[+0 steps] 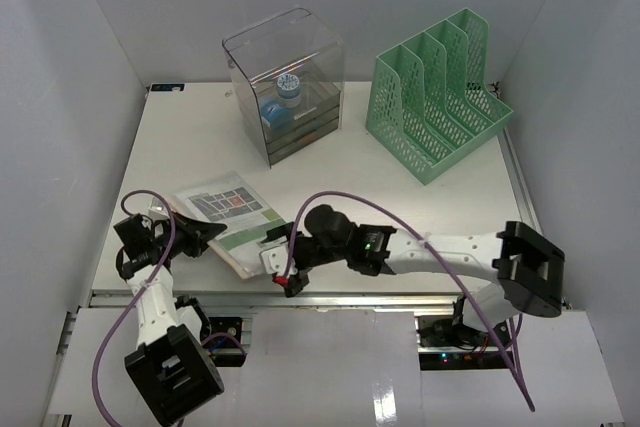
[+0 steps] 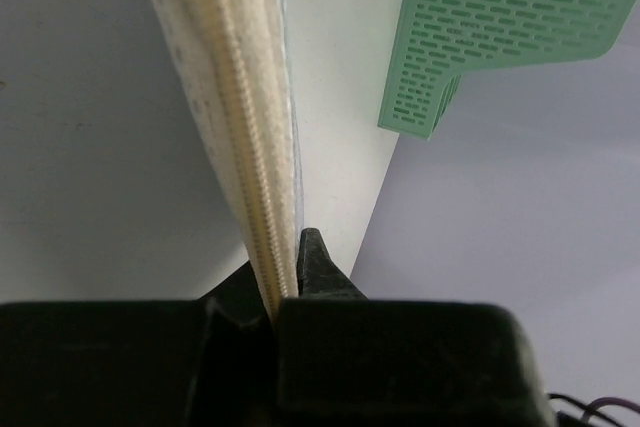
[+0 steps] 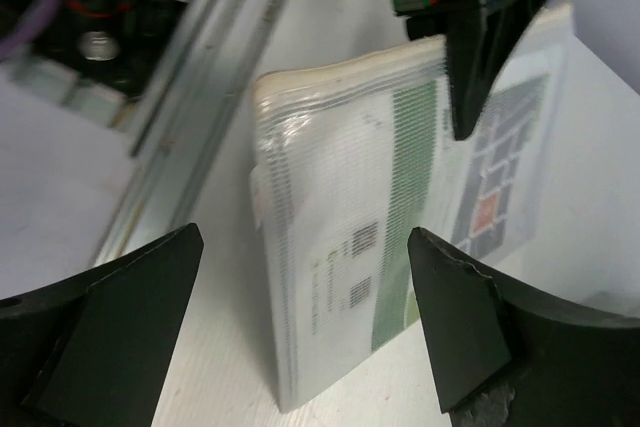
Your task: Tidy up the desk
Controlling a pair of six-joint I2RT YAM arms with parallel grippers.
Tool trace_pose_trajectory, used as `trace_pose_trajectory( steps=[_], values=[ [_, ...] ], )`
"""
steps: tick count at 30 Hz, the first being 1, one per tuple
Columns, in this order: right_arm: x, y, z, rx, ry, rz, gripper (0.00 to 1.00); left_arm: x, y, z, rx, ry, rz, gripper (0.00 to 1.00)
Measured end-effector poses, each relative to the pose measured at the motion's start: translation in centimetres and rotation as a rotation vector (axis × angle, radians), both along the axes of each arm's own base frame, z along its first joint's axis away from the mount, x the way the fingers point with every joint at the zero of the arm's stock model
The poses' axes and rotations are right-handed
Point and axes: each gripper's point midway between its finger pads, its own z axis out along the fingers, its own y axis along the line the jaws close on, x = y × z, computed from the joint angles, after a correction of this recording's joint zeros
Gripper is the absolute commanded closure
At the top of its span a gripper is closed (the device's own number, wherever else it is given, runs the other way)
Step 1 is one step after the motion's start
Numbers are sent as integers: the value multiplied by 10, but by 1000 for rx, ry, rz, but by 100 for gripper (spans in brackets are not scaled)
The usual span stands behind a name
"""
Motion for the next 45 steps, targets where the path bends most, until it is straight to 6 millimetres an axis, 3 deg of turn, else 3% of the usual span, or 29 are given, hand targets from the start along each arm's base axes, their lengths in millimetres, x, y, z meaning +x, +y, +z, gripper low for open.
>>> trace_pose_trajectory(
  steps=[3, 7, 11, 15, 20, 25, 31, 34, 39, 45],
  values=[
    [-1, -32, 23, -35, 76, 101, 10, -2, -4, 5, 29, -48, -37, 100],
    [30, -74, 55, -19, 167, 82, 10, -3, -11, 15, 68, -114, -93, 100],
    [47, -115, 68, -4, 260, 9, 10, 0, -17, 35, 101, -185, -146, 100],
    [56, -140, 74, 6, 333, -77, 10, 8, -15, 65, 146, -273, -160, 100],
    [66, -153, 74, 6, 445, -168, 10, 21, -11, 102, 177, -372, -139, 100],
    [74, -159, 81, 14, 550, -228, 10, 23, -27, 143, 175, -501, -122, 100],
    [87, -163, 121, 90, 617, -227, 10, 0, -51, 227, 191, -741, -189, 100],
    [95, -163, 143, 125, 648, -228, 10, -18, -66, 260, 208, -859, -264, 100],
    [100, -162, 169, 170, 695, -213, 10, -47, -87, 271, 204, -949, -404, 100],
    [96, -157, 203, 233, 718, -156, 10, -63, -98, 271, 199, -991, -494, 100]
  ],
)
